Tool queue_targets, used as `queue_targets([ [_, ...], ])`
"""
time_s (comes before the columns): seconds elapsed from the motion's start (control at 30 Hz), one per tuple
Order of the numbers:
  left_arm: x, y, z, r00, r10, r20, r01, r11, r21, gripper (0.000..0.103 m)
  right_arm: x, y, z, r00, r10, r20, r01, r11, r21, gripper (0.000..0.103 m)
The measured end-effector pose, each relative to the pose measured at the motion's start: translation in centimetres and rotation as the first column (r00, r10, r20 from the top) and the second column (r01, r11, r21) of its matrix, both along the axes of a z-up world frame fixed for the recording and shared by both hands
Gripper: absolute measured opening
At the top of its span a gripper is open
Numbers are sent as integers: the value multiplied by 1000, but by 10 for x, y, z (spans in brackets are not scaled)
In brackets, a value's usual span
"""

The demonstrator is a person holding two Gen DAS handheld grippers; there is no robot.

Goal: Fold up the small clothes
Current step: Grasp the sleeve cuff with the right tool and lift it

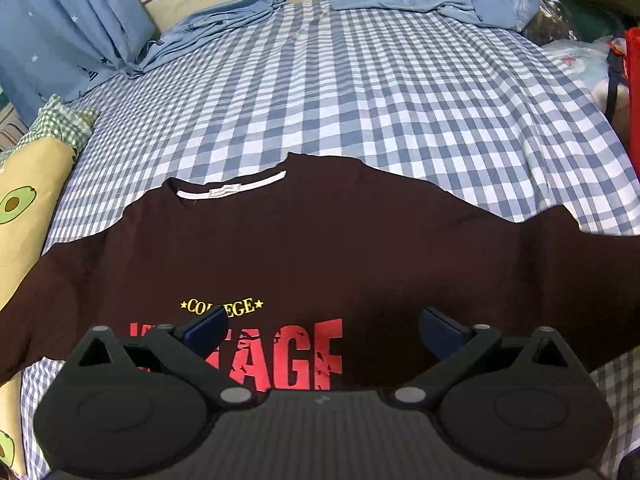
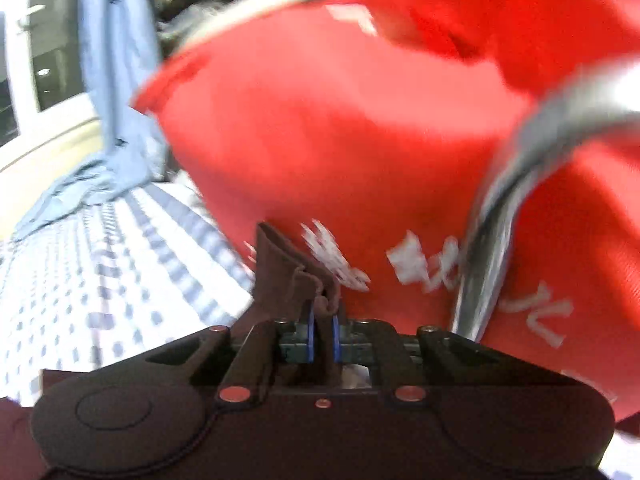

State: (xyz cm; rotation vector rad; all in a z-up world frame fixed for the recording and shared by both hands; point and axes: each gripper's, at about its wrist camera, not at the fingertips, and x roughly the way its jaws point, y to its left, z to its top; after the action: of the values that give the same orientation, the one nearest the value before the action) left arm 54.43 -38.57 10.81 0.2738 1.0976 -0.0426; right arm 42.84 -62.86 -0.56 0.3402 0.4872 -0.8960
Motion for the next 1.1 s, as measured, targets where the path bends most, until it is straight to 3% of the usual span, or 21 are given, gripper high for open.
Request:
queue_targets([
  [0.13, 3, 13, 9, 1000, 6, 7, -6, 1000, -17, 102, -5, 18, 41, 997, 71, 28, -69, 996, -61, 8],
  [0.27, 5, 30, 15, 1000, -5, 15, 5, 1000, -23, 102, -15, 26, 87, 994, 81, 75, -71, 990, -119, 8],
  [0.47, 11, 70, 27, 1000, -8, 15, 9, 997, -70, 102, -31, 34, 131, 991, 58, 121, -48, 995, -86, 8],
  [0.7, 20, 133, 54, 998, -1, 63, 11, 987, -160, 102, -32, 119, 178, 958, 230, 174, -201, 964, -172, 8],
  [0.9, 30, 196, 69, 994, 49, 94, -25, 969, -246, 102, -4, 232, 177, 880, 452, 143, -417, 882, -222, 8],
  [1.1, 38, 247, 64, 988, 103, 112, -74, 969, -234, 102, 33, 326, 134, 795, 600, 91, -586, 798, -142, 8],
])
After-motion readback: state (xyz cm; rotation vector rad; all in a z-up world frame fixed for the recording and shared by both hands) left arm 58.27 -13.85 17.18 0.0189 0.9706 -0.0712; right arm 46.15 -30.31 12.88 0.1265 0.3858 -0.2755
